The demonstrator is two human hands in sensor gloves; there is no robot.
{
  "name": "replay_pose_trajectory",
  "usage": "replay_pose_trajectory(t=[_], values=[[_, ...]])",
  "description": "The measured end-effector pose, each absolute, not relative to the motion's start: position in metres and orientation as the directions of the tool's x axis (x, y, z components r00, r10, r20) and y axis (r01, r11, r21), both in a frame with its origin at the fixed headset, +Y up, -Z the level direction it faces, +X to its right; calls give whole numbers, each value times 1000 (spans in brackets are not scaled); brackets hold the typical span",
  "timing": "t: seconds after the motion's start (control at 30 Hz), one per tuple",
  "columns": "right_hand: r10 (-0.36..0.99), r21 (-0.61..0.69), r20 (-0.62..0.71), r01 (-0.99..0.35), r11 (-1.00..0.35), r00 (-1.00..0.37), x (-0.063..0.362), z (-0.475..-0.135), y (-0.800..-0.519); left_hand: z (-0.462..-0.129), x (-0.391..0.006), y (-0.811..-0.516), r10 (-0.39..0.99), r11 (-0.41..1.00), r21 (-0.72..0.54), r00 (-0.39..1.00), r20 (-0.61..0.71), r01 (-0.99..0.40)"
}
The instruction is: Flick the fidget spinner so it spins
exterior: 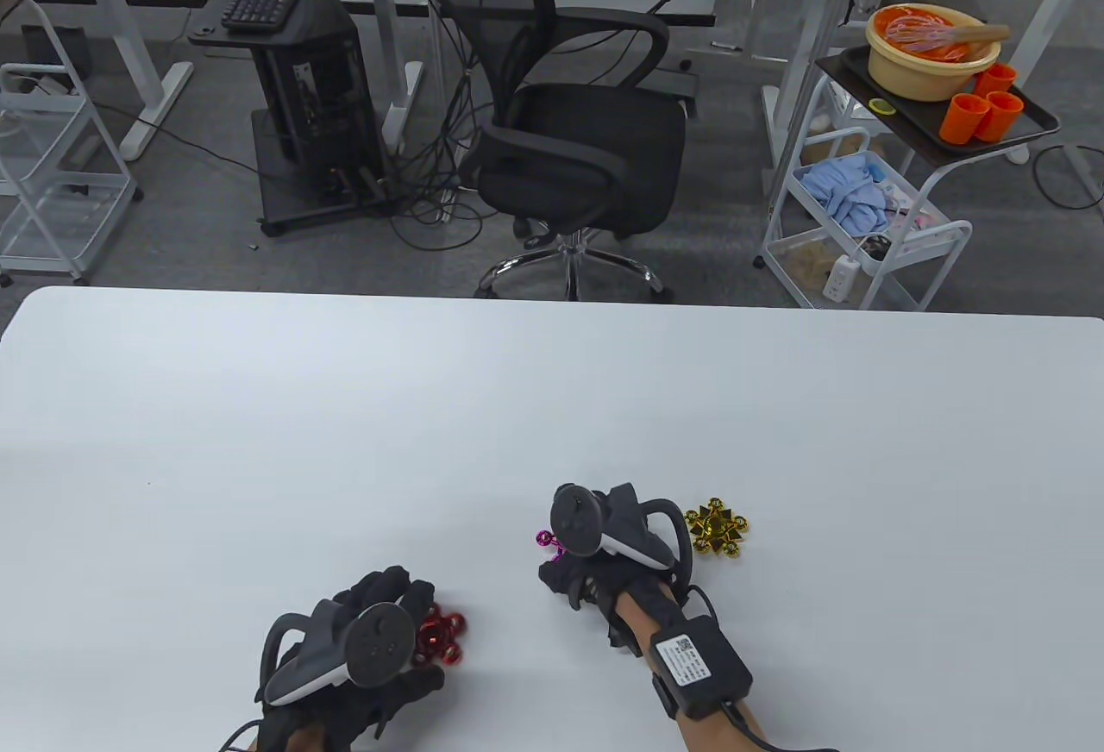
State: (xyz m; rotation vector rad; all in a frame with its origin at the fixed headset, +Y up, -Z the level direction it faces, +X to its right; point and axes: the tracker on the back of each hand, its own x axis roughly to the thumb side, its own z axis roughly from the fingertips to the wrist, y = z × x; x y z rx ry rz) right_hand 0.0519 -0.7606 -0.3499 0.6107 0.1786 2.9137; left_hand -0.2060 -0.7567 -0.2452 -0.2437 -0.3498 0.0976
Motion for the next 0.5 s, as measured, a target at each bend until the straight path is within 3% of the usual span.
replay_pose_trajectory(t=[0.27,0.37,0.5], values=[[196,201,610,-89,-976,-768,45,-269,-761,-246,-200,-758,125,965,-261,933,339,-35],[127,176,676,-9,-984,-726,37,-259,-763,-246,-198,-758,119,967,-251,933,338,-33],[138,213,715,26,-977,-685,29,-252,-768,-244,-194,-756,122,970,-241,930,346,-37]])
